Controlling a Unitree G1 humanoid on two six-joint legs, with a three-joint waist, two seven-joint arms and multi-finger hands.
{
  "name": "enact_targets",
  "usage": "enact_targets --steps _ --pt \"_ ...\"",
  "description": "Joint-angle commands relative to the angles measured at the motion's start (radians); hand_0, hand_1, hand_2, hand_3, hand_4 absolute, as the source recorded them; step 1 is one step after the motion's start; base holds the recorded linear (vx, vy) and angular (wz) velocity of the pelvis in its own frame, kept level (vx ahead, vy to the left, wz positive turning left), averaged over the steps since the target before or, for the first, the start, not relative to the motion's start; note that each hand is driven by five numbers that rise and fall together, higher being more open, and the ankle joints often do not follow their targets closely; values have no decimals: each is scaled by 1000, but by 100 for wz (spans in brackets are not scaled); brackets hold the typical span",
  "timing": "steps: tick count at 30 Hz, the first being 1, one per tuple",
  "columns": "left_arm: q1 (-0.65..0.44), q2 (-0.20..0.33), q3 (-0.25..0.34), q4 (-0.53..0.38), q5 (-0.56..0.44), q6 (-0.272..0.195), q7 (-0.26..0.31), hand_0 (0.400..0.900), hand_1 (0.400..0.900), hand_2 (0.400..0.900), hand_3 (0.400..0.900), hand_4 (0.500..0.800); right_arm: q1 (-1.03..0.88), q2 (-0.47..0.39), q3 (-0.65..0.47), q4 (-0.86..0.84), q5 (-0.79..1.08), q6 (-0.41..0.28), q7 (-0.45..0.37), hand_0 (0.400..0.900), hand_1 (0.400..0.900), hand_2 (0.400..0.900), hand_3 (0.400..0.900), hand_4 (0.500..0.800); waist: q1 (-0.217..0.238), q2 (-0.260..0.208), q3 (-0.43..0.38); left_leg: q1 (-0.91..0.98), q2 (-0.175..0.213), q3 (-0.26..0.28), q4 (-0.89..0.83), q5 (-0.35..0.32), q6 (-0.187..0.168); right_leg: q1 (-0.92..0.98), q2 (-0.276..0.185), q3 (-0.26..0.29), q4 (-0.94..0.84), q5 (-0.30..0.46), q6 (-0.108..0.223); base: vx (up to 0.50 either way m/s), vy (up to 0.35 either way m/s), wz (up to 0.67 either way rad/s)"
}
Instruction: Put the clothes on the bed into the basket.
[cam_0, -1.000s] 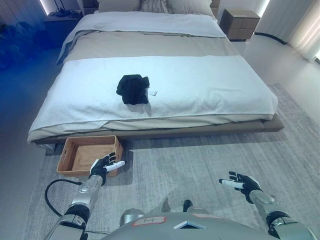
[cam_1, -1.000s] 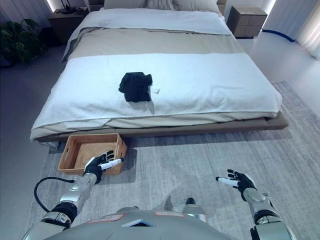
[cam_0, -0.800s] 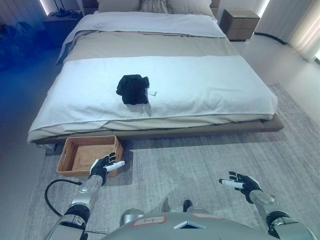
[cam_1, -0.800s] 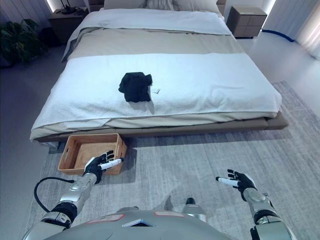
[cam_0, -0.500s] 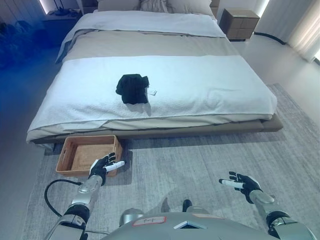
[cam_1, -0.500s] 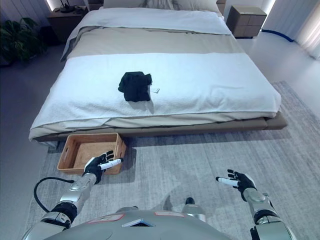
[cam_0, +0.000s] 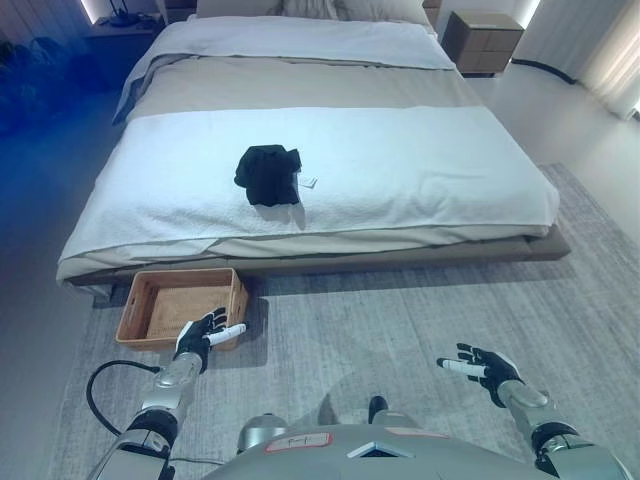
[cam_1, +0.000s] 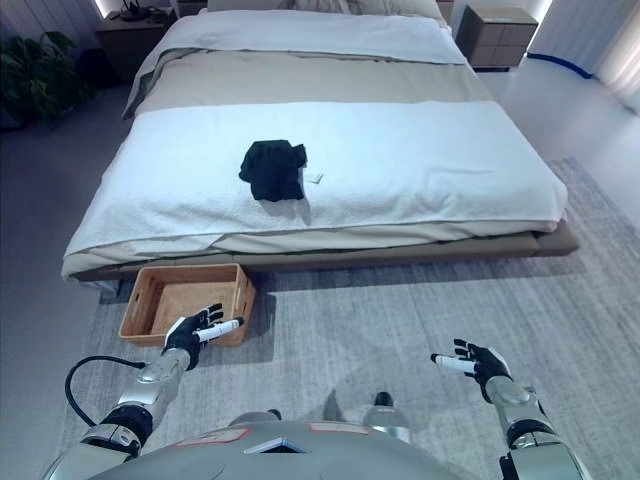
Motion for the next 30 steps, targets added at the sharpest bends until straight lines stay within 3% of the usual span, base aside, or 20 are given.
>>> enact_targets --steps 1,5,7,11,16,20,26,30 --pt "-135 77 12 -9 3 -78 24 900 900 900 900 800 -74 -25 -6 15 53 -51 -25 900 900 900 900 800 14 -44 -9 -113 -84 8 131 -81 63 -25 -145 23 203 22 88 8 206 4" --pt "-133 96 10 -36 4 -77 21 900 900 900 900 800 -56 -40 -23 8 59 -48 -19 900 900 900 900 800 9 -37 12 -120 -144 -18 173 -112 114 -109 -184 86 380 142 57 -3 238 11" --pt "-136 104 14 -42 5 -73 23 900 900 900 900 800 -49 -39 -24 9 68 -47 -17 900 900 900 900 800 4 -32 34 -101 -159 -26 175 -118 136 -158 -176 121 474 202 40 -2 229 7" --pt "-135 114 30 -48 3 -69 23 900 900 900 900 800 -33 -32 -27 12 69 -45 -9 900 900 900 900 800 -4 -21 56 -71 -175 -27 191 -146 163 -243 -162 125 561 198 29 70 159 3" --pt "-141 104 43 -21 1 -77 25 900 900 900 900 800 -34 -34 -35 22 74 -49 -4 900 900 900 900 800 -41 -43 66 -6 -191 -54 178 -190 138 -309 -151 102 304 155 57 228 -40 23" --pt "-151 100 51 2 2 -83 29 900 900 900 900 800 -42 -26 -34 26 81 -54 -12 900 900 900 900 800 -75 -50 75 59 -181 -87 164 -235 126 -346 -88 134 108 188 96 249 -30 36" --pt "-150 91 59 12 5 -84 41 900 900 900 900 800 -33 -19 -30 2 85 -54 -16 900 900 900 900 800 -93 -56 63 113 -164 -133 156 -281 118 -370 -37 109 38 241 114 210 -48 28" --pt "-151 81 56 19 1 -80 47 900 900 900 900 800 -17 -20 -41 0 96 -53 -18 900 900 900 900 800 -104 -59 42 163 -119 -157 150 -312 90 -372 -16 117 68 232 113 257 -118 26"
